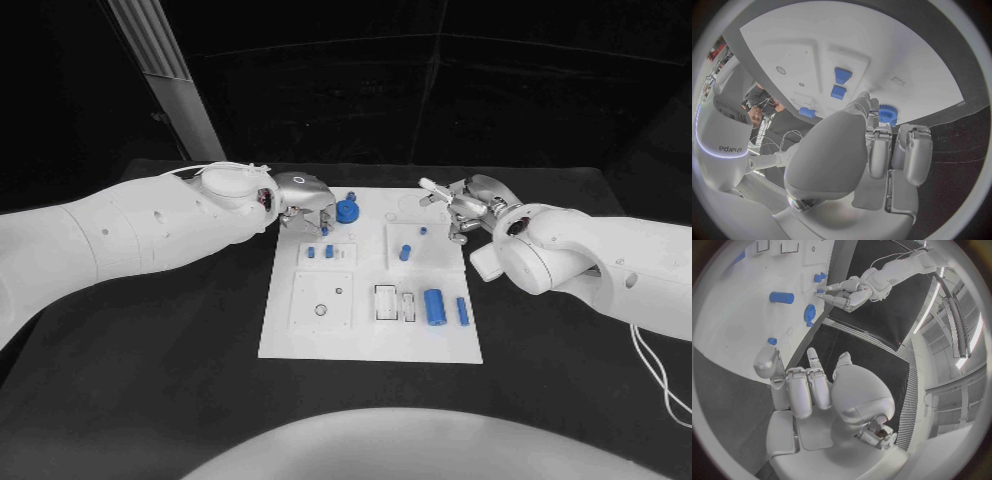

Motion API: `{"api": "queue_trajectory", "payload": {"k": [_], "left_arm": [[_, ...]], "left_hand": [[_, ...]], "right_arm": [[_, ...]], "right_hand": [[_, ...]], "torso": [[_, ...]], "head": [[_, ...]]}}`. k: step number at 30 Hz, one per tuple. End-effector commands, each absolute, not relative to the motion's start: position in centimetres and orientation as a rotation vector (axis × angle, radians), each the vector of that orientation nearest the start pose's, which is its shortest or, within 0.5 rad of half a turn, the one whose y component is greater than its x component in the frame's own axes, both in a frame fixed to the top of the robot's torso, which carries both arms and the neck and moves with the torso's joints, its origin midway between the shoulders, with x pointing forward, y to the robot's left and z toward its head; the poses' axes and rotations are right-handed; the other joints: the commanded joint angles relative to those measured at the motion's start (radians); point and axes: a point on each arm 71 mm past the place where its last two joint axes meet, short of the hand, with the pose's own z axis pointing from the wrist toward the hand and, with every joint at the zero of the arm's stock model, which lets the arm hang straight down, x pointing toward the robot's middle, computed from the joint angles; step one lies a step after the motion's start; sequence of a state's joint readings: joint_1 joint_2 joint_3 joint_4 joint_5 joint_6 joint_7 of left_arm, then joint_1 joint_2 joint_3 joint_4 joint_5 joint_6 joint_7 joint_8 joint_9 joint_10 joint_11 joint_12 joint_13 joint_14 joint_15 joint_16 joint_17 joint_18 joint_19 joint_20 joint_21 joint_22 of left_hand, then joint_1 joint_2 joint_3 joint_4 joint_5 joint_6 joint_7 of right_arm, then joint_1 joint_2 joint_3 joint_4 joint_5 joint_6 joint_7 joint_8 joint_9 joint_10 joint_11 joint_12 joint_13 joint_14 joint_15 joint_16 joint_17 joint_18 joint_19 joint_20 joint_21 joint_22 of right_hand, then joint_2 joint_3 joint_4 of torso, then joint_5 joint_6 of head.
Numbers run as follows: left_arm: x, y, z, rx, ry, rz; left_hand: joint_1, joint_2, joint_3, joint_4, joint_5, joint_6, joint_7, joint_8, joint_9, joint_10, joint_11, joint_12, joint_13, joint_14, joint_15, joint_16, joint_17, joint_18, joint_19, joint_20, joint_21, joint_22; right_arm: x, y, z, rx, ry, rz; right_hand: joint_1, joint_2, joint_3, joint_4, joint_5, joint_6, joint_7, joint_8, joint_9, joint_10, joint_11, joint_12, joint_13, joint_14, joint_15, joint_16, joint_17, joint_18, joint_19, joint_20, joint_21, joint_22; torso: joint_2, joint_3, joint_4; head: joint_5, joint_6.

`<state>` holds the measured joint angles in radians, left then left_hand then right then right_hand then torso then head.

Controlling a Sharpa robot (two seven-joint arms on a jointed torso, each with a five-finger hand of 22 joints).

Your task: Assemble the parts on the task board

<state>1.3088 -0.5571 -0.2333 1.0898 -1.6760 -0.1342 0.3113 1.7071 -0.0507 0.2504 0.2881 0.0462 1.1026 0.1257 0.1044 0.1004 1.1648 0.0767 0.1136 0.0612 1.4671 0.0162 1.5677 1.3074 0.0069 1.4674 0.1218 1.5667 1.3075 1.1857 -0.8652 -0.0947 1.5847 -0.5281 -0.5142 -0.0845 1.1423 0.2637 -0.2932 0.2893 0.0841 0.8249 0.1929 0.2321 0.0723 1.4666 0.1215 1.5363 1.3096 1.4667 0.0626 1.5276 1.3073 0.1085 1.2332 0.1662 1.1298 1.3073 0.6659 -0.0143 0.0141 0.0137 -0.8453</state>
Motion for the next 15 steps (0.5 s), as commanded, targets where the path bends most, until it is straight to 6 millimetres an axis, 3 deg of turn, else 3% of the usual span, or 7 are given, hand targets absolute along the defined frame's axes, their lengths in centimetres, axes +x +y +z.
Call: {"api": "queue_trajectory", "payload": {"k": [1,15], "left_arm": [[53.58,16.17,-22.41,0.812,1.765,-0.629],[53.63,15.9,-22.86,0.81,1.798,-0.617]], "left_hand": [[0.008,0.0,0.006,-0.002,0.003,0.0,0.004,0.004,0.002,-0.004,0.001,-0.005,-0.001,0.104,0.005,0.003,0.263,-0.007,0.103,0.0,0.004,0.263],[0.01,-0.003,0.011,-0.002,0.003,-0.004,0.006,0.0,0.0,-0.007,0.003,-0.011,-0.001,0.104,0.006,0.003,0.263,-0.007,0.103,0.0,0.004,0.263]], "right_arm": [[46.84,-21.19,-21.59,0.864,1.771,0.958],[46.84,-21.15,-21.59,0.863,1.773,0.959]], "right_hand": [[0.013,0.0,-0.007,0.0,0.006,-0.005,-0.003,0.005,0.0,0.058,-0.007,0.003,0.215,0.05,-0.008,0.004,0.195,0.002,0.007,-0.003,0.0,0.11],[0.013,0.0,-0.007,0.0,0.006,-0.005,-0.003,0.005,0.0,0.058,-0.007,0.003,0.215,0.05,-0.008,0.004,0.195,0.002,0.007,-0.003,0.0,0.11]], "torso": [[0.0,0.0001,0.0],[0.0,0.0001,-0.0003]], "head": [[0.001,0.0],[0.002,0.002]]}}
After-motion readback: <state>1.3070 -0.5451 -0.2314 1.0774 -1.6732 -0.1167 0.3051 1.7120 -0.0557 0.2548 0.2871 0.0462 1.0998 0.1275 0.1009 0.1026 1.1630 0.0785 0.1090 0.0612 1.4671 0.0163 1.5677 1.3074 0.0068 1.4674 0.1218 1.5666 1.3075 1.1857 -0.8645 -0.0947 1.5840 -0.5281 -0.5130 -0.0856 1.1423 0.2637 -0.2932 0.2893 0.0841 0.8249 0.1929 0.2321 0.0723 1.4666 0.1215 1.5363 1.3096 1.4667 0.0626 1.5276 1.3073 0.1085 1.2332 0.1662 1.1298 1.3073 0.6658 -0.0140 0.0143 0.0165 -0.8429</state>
